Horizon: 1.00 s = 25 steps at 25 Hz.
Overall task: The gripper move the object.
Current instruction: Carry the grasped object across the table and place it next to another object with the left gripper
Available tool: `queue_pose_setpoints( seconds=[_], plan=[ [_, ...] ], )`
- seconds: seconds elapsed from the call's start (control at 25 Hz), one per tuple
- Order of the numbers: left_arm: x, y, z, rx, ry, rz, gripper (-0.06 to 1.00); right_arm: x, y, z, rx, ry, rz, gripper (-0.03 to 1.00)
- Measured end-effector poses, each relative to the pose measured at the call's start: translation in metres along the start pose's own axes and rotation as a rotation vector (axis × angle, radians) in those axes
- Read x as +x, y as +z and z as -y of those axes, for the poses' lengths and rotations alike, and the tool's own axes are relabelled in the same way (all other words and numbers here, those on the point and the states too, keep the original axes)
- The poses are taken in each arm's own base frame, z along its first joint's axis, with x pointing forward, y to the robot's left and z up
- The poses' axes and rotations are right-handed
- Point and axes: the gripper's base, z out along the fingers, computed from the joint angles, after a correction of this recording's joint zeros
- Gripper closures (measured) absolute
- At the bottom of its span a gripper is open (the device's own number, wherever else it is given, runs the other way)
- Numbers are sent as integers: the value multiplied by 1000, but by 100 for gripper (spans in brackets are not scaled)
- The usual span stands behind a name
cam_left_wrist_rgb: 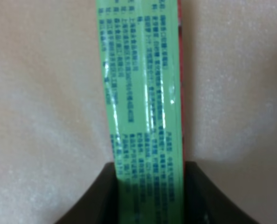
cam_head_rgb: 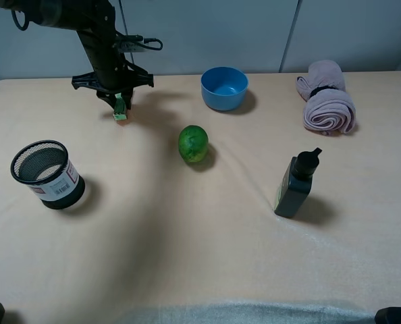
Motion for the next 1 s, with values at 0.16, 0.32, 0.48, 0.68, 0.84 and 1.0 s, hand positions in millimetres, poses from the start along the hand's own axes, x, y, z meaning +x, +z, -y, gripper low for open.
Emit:
queue_pose_setpoints(
  seconds=[0.16, 0.32, 0.48, 0.68, 0.84, 1.0],
  plan=[
    [-1, -13, 0, -1, -4, -3, 65, 0, 0, 0, 0, 0, 0, 28],
    [-1, -29, -2, -7, -5, -5, 65, 0, 0, 0, 0, 0, 0, 28],
    [-1, -41, -3, -9, -8, -6, 65, 0, 0, 0, 0, 0, 0, 28],
    [-1, -58, -5, -5, -11, 4, 65, 0, 0, 0, 0, 0, 0, 28],
    [-2, -73, -6, 4, -14, 26, 65, 0, 0, 0, 0, 0, 0, 28],
    [-1, -81, -7, 4, -16, 24, 65, 0, 0, 0, 0, 0, 0, 28]
  ],
)
